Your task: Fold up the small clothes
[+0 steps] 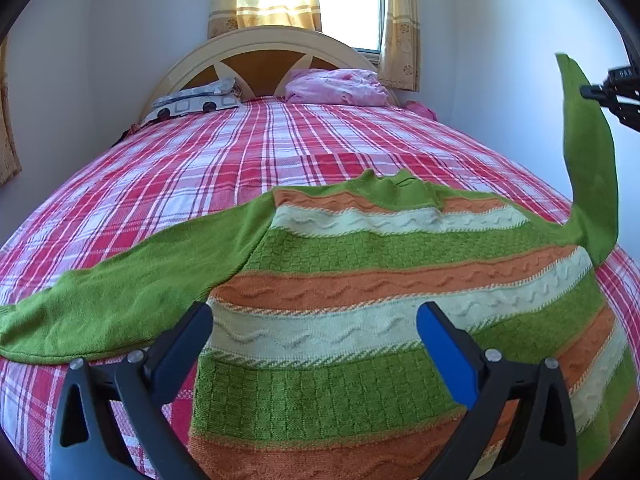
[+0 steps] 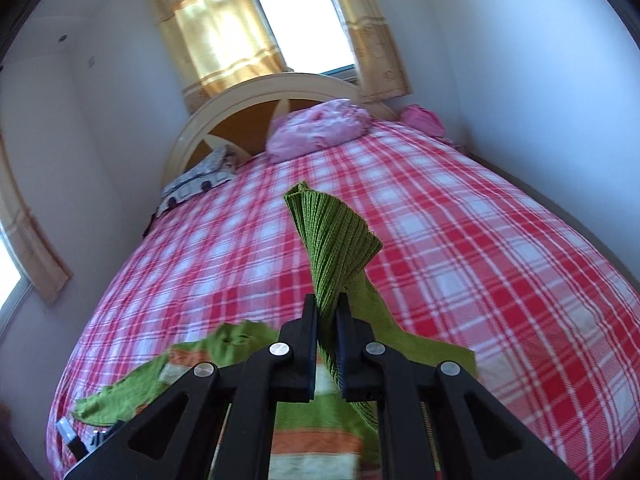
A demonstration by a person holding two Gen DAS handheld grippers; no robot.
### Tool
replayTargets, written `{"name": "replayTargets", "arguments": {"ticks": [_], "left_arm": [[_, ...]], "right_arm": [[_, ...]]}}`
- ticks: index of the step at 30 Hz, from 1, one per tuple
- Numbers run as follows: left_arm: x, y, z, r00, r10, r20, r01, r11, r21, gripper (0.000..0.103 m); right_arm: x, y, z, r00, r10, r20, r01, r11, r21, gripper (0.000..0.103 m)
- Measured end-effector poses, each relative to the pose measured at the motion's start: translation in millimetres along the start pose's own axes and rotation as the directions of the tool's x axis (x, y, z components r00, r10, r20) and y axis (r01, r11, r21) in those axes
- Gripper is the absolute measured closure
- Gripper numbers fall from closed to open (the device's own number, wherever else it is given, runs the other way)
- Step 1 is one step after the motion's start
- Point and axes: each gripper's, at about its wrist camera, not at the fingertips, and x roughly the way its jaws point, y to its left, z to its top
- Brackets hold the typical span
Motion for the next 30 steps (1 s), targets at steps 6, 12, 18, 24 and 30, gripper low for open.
{"name": "replayTargets", "arguments": {"ticks": [6, 12, 18, 24, 30], "left_arm": [[-2, 15, -1, 1.000, -0.029, 0.011, 0.030, 0.996, -0.086, 0.000], [-4, 30, -2, 0.998, -0.046, 0.032, 0.051, 0.983, -0.179, 0.000], [-1, 45, -4, 0.997, -0.067, 0.023, 0.071, 0.963, -0.259, 0.000], [7, 40, 0, 0.992, -0.121, -0.032, 0.111, 0.968, -0.223, 0.000], [11, 23, 15, 0.985, -0.131, -0.117, 0.116, 0.985, -0.126, 0.011]], "right_arm": [[23, 81, -9, 0.995, 0.100, -0.013, -0.101, 0.989, -0.104, 0.096], [64, 141, -60, 0.980, 0.169, -0.100, -0.183, 0.971, -0.154, 0.096], [119, 166, -141, 0.941, 0.233, -0.245, -0.272, 0.953, -0.137, 0.094], [102, 128, -183, 0.924, 0.237, -0.299, -0.289, 0.947, -0.142, 0.024], [51, 83, -201, 0.986, -0.020, -0.167, -0.033, 0.951, -0.308, 0.024]]}}
